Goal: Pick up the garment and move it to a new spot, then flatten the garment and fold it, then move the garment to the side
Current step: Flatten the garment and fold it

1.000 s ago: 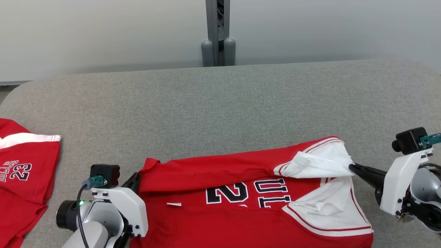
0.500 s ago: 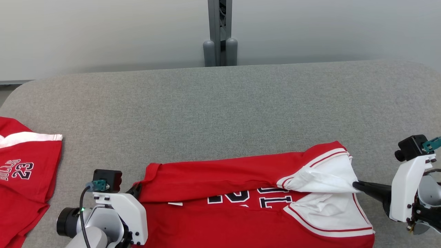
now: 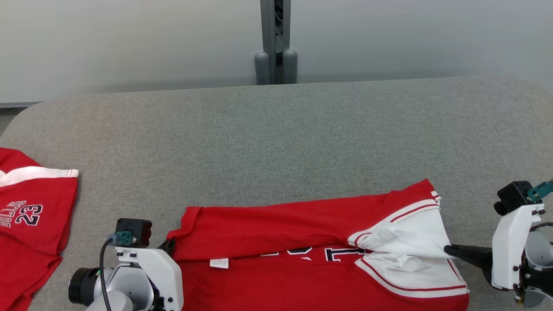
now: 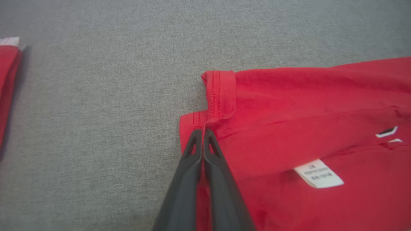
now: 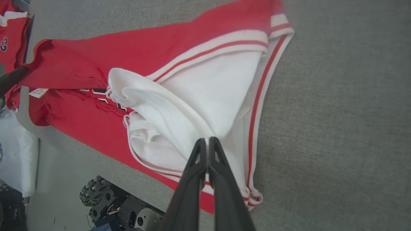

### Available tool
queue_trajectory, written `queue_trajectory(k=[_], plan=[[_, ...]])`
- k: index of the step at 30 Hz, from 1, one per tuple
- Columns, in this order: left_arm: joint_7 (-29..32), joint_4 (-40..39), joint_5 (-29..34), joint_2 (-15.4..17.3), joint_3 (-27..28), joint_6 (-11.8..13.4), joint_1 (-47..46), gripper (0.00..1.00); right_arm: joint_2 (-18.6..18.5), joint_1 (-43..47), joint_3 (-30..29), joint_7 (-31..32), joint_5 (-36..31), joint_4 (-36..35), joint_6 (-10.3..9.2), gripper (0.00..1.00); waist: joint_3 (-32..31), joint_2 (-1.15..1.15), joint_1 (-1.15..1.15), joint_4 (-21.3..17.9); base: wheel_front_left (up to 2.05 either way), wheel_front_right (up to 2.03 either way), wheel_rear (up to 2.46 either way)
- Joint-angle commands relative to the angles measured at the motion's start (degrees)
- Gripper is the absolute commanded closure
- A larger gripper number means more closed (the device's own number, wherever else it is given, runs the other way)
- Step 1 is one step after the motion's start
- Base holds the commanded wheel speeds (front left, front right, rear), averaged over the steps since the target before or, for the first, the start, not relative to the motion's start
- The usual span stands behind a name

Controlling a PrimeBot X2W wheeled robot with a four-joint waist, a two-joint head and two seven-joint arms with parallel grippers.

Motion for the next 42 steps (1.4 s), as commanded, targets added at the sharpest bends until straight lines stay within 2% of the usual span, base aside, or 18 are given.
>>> queue_trajectory(k=[1, 2, 3, 4, 5, 6, 7, 14, 18, 22, 29, 34, 37, 42], plan=[[-0.1, 0.0, -0.2, 0.1, -0.1, 0.3, 0.9, 1.00, 0.4, 0.8, -0.6, 0.6, -0.5, 0.2, 0.02, 1.00, -0.1, 0.00, 0.00, 0.0, 0.00, 0.00, 0.00], [-0.1, 0.1, -0.2, 0.0, -0.1, 0.4, 1.0, 1.00, 0.6, 1.0, -1.2, 0.4, -0.8, 0.5, 0.01, 0.80, -0.1, 0.00, 0.00, 0.0, 0.00, 0.00, 0.00], [0.0, 0.1, -0.3, -0.1, -0.2, 0.4, 1.0, 1.00, 1.0, 1.7, -2.0, 0.7, -0.2, 1.8, 0.01, 0.00, -0.2, 0.00, 0.00, -0.1, 0.00, 0.00, 0.00], [0.2, 0.2, -0.4, -0.1, -0.4, 0.4, 1.0, 0.99, 1.7, 2.2, -2.3, 1.9, 0.2, 2.1, 0.00, 0.00, -0.3, 0.00, 0.00, -0.1, 0.00, 0.00, 0.00], [0.4, 0.3, -0.4, -0.1, -0.5, 0.3, 1.0, 0.58, 2.3, 2.2, -2.9, 2.7, 0.6, 2.3, 0.07, 0.00, -0.5, 0.00, 0.00, -0.1, 0.00, 0.00, 0.00], [0.6, 0.3, -0.6, -0.1, -0.5, 0.3, 1.2, 0.27, 2.6, 2.2, -3.5, 3.5, 0.8, 2.5, 0.07, 0.00, -0.6, 0.00, 0.00, -0.2, 0.00, 0.00, 0.00], [0.8, 0.3, -0.6, 0.0, -0.5, 0.3, 1.4, 0.00, 2.6, 2.3, -4.1, 4.1, 0.6, 2.6, 0.07, 0.00, -0.8, 0.00, 0.00, -0.2, 0.00, 0.00, 0.00], [-1.8, -1.8, 0.3, 1.8, 1.7, 3.1, 1.5, 0.00, 4.5, 2.7, -9.6, 2.2, -3.5, 1.9, 0.07, 0.00, -2.3, 0.00, 0.00, -0.5, 0.00, 0.00, 0.00], [-5.5, -4.2, 0.7, 1.7, 4.0, 5.1, 1.0, 0.00, 6.4, 2.9, -14.0, -3.0, -6.9, 0.2, 0.07, 0.00, -3.0, 0.00, 0.00, -0.6, 0.00, 0.00, 0.00], [-10.9, -6.6, 0.9, 0.7, 6.5, 6.5, 0.7, 0.00, 9.2, 3.8, -17.8, -11.5, -12.4, -2.1, 0.06, 0.00, -3.5, 0.00, 0.00, -0.7, 0.00, 0.00, 0.00], [-21.7, -6.8, 4.2, -1.1, 6.4, 7.0, 2.8, 0.00, 14.0, 6.7, -20.8, -29.8, -25.9, -4.8, 0.07, 0.00, -3.5, 0.00, 0.00, -1.4, 0.00, 0.00, 0.00], [-28.9, -4.7, 6.0, -3.7, 7.0, 7.1, 5.1, 0.00, 17.9, 10.1, -21.9, -39.2, -33.4, -2.6, 0.06, 0.00, -3.1, 0.00, 0.00, -1.9, 0.00, 0.00, 0.00], [-29.9, -3.8, 7.1, -4.6, 7.9, 7.0, 6.3, 0.00, 19.5, 11.4, -23.2, -41.9, -36.1, -0.7, 0.06, 0.00, -2.9, 0.00, 0.00, -1.9, 0.00, 0.00, 0.00], [-30.2, -4.2, 11.3, -8.1, 12.0, 5.6, 10.5, 0.00, 23.7, 14.1, -26.1, -44.6, -40.5, 4.2, 0.06, 0.00, -2.4, 0.00, 0.00, -2.1, 0.00, 0.00, 0.00]])
